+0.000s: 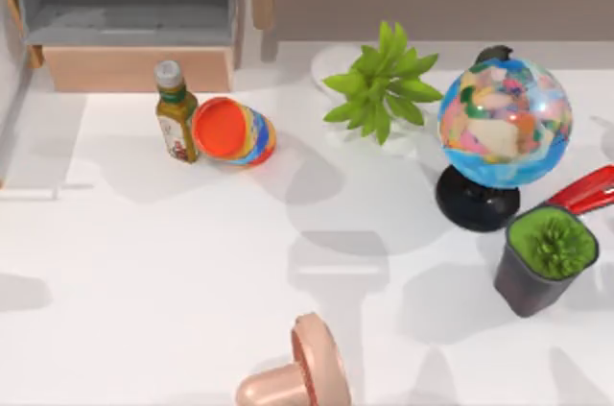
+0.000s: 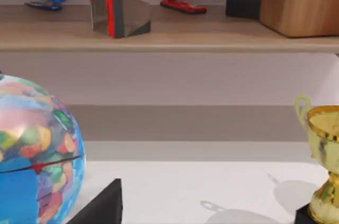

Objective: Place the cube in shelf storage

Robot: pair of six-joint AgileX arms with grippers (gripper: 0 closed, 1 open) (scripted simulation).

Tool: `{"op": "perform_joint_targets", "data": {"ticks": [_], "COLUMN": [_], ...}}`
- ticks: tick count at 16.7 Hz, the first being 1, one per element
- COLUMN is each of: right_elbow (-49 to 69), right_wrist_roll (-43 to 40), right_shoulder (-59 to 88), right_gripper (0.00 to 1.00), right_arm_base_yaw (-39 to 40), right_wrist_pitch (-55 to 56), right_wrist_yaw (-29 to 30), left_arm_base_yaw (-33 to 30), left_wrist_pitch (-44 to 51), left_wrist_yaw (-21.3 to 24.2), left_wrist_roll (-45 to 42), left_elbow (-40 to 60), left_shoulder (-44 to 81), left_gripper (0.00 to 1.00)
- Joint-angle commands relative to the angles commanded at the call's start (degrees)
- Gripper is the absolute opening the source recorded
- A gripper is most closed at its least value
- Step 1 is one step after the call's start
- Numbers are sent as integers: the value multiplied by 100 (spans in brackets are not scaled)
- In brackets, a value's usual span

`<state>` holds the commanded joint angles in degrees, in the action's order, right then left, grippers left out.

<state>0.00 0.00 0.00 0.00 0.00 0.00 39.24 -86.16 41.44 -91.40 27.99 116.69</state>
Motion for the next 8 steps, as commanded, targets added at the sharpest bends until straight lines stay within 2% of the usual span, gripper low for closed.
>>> {"op": "perform_joint_targets", "data": {"ticks": [8], "right_elbow": [0], "right_wrist_roll": [0], "right_shoulder": [0], "right_gripper": [100], "right_arm_base_yaw": [0], "right_wrist_pitch": [0], "right_wrist_yaw": [0], "left_arm_base_yaw": [0], "left_wrist_pitch": [0], "left_wrist_yaw": [0], "left_wrist_roll": [0], "left_elbow": [0], "left_shoulder": [0], "left_gripper": [75]}}
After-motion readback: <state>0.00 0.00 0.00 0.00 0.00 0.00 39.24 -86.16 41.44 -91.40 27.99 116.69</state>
